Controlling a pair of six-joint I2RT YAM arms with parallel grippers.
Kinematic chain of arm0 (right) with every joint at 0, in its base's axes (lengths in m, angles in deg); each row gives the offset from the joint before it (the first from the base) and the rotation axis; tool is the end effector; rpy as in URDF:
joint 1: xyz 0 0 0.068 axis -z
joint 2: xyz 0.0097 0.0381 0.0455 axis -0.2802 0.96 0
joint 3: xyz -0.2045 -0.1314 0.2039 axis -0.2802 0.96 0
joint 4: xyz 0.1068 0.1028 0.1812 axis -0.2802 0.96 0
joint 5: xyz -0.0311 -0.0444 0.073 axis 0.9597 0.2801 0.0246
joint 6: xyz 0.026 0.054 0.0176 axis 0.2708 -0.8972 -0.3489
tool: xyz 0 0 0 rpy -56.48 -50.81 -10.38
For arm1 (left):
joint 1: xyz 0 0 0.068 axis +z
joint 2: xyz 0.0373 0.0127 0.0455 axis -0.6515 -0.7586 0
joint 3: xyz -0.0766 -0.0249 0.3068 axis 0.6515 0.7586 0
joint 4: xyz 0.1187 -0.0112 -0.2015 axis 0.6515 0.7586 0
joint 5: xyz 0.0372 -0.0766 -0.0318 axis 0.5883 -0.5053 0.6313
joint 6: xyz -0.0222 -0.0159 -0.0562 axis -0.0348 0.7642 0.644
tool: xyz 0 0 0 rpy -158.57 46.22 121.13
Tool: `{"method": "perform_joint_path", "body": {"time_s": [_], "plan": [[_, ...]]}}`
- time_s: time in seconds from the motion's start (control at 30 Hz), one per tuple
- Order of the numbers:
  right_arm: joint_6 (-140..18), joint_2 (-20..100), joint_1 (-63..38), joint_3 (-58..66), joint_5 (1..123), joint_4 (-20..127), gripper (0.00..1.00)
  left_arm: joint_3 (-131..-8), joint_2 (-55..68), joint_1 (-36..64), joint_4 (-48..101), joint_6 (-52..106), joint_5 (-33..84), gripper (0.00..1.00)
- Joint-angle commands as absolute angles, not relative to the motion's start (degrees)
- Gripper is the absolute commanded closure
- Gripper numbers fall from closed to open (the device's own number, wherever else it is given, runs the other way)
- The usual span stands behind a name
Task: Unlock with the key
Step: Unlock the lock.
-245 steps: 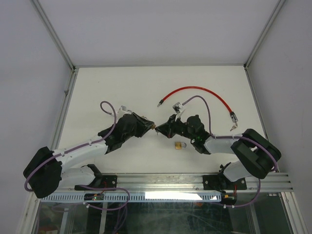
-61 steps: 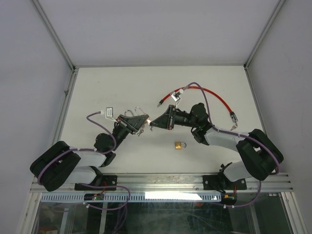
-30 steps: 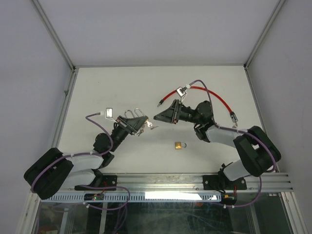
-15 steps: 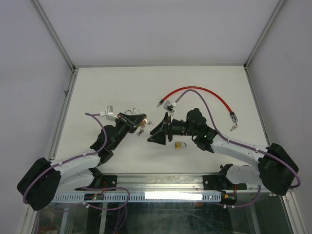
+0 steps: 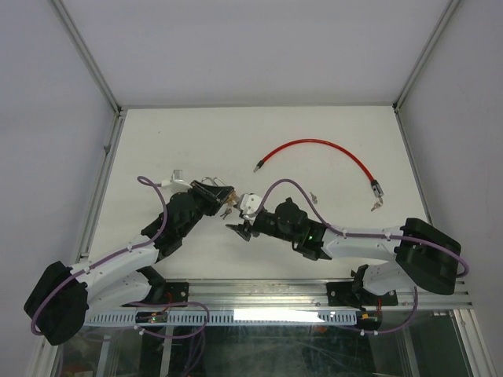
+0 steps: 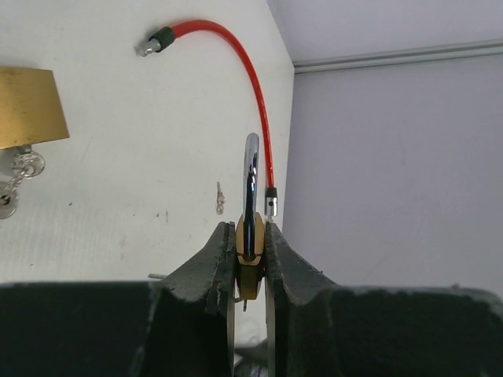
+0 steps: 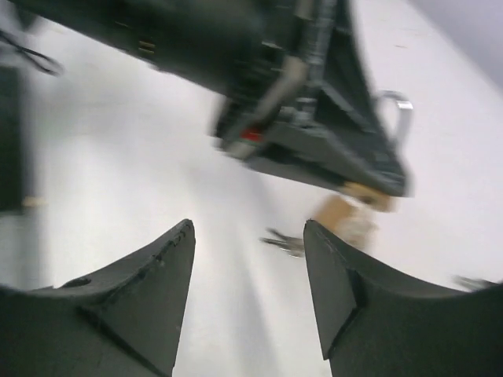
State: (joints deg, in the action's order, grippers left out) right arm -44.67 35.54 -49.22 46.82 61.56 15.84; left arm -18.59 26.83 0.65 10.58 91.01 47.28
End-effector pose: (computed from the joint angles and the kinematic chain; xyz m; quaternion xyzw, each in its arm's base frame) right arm 0.1045 0.2448 0.2945 -0.4915 0.5631 0.3564 0.5607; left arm 0.1386 -0.1018 0.2631 -0.3114 0.7329 -0.4571 0.3962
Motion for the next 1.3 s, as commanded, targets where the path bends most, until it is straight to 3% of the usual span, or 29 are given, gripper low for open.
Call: {"method": "perform_joint_path", "body": {"time_s": [0.0, 0.17, 0.23, 0.4, 1.27], "plan": [[-24.3, 35.6, -48.6, 41.5, 78.7, 18.6, 0.4, -20.5, 28.4, 1.4, 11.9, 91.9, 47.9, 1.0], [-24.3, 34.1, -46.8, 43.5, 78.7, 19.5, 0.4, -19.9, 28.5, 1.9, 11.4, 91.8, 47.6, 1.0], [-25.7, 33.8, -46.7, 44.5, 78.7, 19.4, 0.3, -19.9, 28.3, 2.1, 11.6, 91.9, 47.4, 1.0], [-22.5, 34.6, -46.9, 45.4, 85.1, 16.3, 0.29, -20.7, 27.5, 2.6, 12.0, 92.5, 46.2, 1.0], [-20.9, 43.9, -47.5, 41.1, 85.1, 8.7, 0.31, -21.9, 25.3, 3.0, 11.3, 92.8, 42.6, 1.0]]}}
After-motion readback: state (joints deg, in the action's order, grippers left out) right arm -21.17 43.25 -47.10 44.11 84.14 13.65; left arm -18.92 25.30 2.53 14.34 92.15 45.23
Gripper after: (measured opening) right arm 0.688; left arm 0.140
